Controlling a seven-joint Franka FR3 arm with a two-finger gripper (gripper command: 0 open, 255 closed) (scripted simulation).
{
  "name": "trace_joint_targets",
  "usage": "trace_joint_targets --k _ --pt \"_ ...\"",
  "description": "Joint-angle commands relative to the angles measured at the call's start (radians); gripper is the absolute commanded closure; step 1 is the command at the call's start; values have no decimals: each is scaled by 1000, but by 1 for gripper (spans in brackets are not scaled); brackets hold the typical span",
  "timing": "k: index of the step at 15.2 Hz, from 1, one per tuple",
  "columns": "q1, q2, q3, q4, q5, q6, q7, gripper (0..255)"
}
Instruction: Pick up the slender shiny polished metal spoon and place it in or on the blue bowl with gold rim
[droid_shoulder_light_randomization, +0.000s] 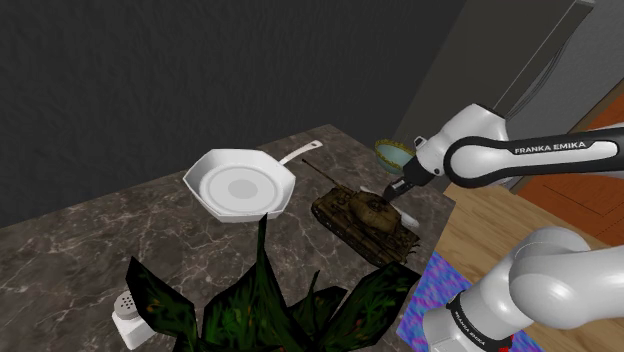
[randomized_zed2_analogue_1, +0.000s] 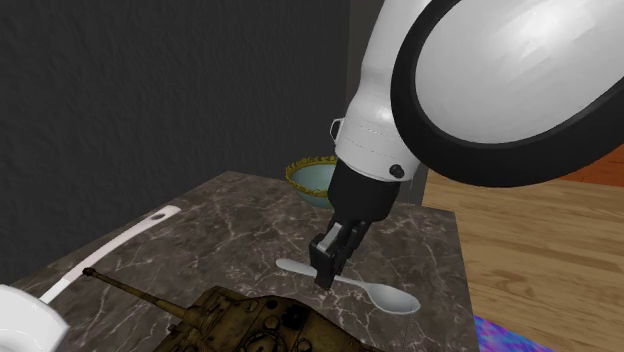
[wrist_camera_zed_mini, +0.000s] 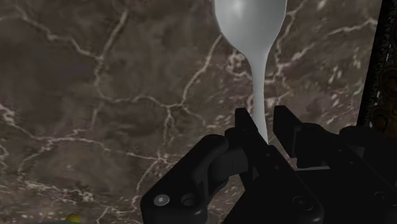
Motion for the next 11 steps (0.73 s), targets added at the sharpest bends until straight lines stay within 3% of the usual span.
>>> trace_joint_targets --k 1,11 --pt "-5 -30 8 11 -3 -41 9 255" --pt "-18 -131 30 99 -12 -229 36 255"
